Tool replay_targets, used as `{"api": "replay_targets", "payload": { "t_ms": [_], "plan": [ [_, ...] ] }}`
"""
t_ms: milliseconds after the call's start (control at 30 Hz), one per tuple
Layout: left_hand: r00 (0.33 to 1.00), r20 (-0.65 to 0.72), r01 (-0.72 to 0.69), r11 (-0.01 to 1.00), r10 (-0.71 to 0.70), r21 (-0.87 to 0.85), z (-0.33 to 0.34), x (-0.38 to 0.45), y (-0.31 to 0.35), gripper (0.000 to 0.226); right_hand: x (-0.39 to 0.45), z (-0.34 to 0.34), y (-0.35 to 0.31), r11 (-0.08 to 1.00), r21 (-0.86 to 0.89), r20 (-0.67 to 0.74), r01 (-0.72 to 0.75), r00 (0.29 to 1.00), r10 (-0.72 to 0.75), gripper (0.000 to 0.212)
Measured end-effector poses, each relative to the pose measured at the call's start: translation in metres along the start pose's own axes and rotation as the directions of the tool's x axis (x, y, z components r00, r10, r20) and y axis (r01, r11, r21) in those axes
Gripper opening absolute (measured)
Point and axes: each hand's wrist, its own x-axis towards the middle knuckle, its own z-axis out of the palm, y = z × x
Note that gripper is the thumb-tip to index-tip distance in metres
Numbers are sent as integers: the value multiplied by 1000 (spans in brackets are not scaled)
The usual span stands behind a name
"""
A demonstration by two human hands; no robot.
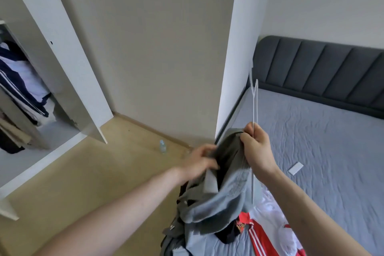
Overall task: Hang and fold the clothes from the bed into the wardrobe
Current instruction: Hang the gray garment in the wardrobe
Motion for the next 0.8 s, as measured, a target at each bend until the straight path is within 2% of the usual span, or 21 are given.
{"api": "replay_targets", "payload": {
  "t_ms": [100,200,300,433,500,600,633,667,700,767,800],
  "plan": [
    [1000,10,22,970,-25,240,23,2,-31,31,0,0,1,999,-24,74,-22,997,24,33],
    [991,-122,-12,940,58,342,30,4,-46,20,-1,-7,2,999,-38,39,-12,999,13,38],
    [976,-215,77,962,-20,261,25,6,-62,9,0,-24,1,999,-5,-25,-46,999,46,39],
    [985,-171,1,991,21,131,6,9,-53,11,-3,-48,8,993,-95,-80,-71,995,63,38],
    [997,-68,-24,996,30,87,-2,12,-36,6,-6,-55,13,989,-106,-105,-105,990,94,39],
    [981,192,-51,958,-4,281,5,11,-24,55,-10,-53,17,991,-81,-102,-109,990,101,35],
    [973,229,-39,938,-43,344,13,9,-26,74,-11,-51,17,992,-76,-95,-97,991,90,32],
    [970,234,-28,927,-65,374,22,8,-32,83,-11,-50,17,994,-70,-87,-87,993,80,30],
    [975,219,-42,936,-37,348,31,6,-39,76,-11,-49,16,995,-67,-81,-79,994,74,31],
    [990,130,-90,971,62,222,39,11,-52,32,-12,-52,16,995,-61,-70,-75,995,71,37],
    [996,58,-82,983,74,161,38,14,-56,19,-13,-56,16,995,-67,-64,-76,995,72,39]
  ]
}}
